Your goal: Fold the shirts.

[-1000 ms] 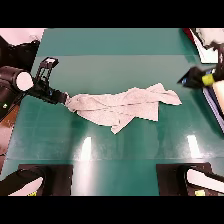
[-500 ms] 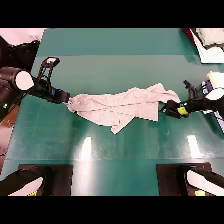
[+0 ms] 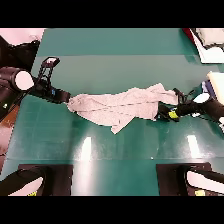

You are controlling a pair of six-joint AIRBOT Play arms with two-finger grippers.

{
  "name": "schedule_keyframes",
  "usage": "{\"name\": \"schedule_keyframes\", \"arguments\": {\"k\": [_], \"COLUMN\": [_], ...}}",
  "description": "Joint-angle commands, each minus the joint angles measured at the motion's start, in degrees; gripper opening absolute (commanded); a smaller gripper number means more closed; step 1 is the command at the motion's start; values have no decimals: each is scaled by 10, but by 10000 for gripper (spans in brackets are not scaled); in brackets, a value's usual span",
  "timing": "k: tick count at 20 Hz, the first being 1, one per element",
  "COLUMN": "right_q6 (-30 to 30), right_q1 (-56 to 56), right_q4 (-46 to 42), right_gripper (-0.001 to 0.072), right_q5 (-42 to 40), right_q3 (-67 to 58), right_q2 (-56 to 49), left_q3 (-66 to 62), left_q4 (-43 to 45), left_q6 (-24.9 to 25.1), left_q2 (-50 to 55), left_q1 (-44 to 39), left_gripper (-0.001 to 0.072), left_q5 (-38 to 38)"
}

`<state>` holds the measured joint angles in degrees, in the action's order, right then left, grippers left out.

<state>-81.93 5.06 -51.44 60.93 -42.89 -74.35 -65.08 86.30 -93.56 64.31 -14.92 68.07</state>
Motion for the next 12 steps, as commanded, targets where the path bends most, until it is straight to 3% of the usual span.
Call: {"name": "schedule_keyframes", "arguments": {"k": [1,4,12], "right_q6": [11,10,2], "right_q1": [-17,-17,5], "right_q4": [9,9,3], "right_gripper": [13,11,9], "right_q5": [-12,-8,-63], "right_q3": [-12,-90,-454], "right_q2": [25,105,292], "left_q3": [-23,-129,-537], "left_q4": [2,5,23], "left_q6": [-10,-10,10], "left_q2": [-2,-16,-88], "left_q1": [0,0,0], "left_gripper": [26,26,26], "left_q5": [0,2,15]}}
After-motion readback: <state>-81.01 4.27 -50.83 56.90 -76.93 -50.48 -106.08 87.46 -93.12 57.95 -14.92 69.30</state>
